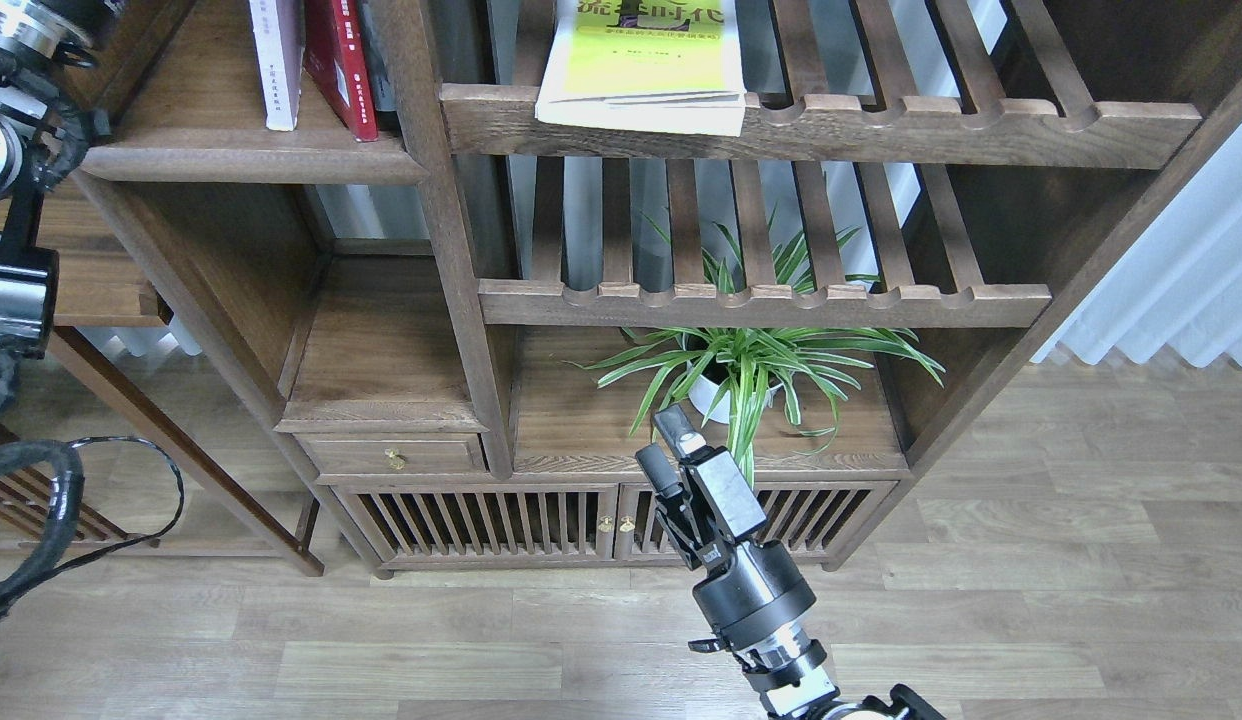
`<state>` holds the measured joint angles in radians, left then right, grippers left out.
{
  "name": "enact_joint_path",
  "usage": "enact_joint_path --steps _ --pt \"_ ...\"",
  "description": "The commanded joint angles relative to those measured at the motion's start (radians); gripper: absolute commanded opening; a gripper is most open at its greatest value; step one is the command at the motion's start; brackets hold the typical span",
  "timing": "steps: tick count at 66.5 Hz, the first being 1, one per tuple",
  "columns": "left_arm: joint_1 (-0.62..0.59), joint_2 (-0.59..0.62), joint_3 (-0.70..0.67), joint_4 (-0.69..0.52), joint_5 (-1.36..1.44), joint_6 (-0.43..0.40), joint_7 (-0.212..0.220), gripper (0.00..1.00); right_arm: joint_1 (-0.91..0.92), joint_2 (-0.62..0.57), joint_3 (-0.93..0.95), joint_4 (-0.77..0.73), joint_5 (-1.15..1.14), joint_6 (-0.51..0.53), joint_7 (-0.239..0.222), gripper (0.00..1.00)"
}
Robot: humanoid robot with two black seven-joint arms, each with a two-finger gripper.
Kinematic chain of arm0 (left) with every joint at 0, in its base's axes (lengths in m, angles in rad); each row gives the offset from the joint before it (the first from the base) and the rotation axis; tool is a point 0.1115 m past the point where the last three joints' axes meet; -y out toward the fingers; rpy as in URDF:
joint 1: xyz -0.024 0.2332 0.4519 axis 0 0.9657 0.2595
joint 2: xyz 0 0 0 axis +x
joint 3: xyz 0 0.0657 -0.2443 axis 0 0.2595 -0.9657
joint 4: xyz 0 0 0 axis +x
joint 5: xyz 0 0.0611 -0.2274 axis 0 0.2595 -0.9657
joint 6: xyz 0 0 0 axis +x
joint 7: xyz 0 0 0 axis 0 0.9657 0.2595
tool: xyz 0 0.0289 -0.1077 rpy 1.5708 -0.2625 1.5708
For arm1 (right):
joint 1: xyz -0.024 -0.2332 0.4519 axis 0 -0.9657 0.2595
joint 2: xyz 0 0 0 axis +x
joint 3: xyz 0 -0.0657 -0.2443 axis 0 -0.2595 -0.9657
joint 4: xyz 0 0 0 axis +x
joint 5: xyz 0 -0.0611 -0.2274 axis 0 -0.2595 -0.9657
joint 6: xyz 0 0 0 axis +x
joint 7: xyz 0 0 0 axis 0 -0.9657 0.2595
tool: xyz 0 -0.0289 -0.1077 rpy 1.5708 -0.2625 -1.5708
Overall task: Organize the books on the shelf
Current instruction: 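Withdraw the left gripper down and away from the top shelf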
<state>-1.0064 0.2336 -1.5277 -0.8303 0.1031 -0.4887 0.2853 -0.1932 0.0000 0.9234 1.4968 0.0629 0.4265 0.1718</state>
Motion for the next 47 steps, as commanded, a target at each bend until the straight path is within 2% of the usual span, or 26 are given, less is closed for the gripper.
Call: enact_joint_path --steps 1,33,47 --pt "0.035 -0.004 0.000 -0.021 -0.002 0.000 0.000 0.88 0.000 0.000 0.000 0.002 0.000 0.000 0.002 1.00" --pt "0.098 0.004 -0.003 -0.095 -0.002 0.000 0.003 0.88 0.000 0.000 0.006 0.003 0.000 -0.003 0.003 1.00" --pt "0.180 0.021 0.001 -0.170 0.000 0.000 0.025 0.88 0.000 0.000 0.008 0.003 0.000 -0.002 0.003 1.00"
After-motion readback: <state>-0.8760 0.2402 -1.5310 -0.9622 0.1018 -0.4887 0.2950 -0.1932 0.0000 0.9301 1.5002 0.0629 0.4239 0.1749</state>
